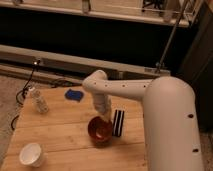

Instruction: Drag the ceramic bowl in a circle

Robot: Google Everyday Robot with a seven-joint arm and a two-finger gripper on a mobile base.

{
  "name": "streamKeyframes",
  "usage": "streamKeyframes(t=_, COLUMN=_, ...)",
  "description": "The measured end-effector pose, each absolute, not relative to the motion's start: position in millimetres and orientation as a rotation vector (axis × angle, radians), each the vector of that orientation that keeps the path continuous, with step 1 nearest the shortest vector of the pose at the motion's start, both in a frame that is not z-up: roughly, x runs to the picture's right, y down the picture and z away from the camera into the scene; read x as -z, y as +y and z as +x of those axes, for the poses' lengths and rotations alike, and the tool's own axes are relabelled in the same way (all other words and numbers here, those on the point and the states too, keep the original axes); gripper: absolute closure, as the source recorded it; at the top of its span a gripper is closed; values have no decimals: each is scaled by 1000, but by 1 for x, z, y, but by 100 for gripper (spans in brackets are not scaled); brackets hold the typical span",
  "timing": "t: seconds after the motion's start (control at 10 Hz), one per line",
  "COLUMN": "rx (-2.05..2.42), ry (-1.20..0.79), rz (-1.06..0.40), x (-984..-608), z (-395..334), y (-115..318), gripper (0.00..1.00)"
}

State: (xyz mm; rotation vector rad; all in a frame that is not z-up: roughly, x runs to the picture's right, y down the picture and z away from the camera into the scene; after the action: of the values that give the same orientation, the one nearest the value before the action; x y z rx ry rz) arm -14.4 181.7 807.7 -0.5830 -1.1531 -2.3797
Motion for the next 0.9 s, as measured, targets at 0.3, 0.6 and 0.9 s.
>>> streamKeyframes(t=0.3, rx=2495, ry=-1360, rz=-332, x=-776, z=-101, y=221, gripper=100)
streamKeyframes(t=0.6, rx=2618, ry=-1517, rz=-73, x=-768, z=-190, y=240, gripper=100)
streamKeyframes(t=0.9, rx=2719, ry=-1505, rz=119, x=-791, z=-264, y=215, gripper=100)
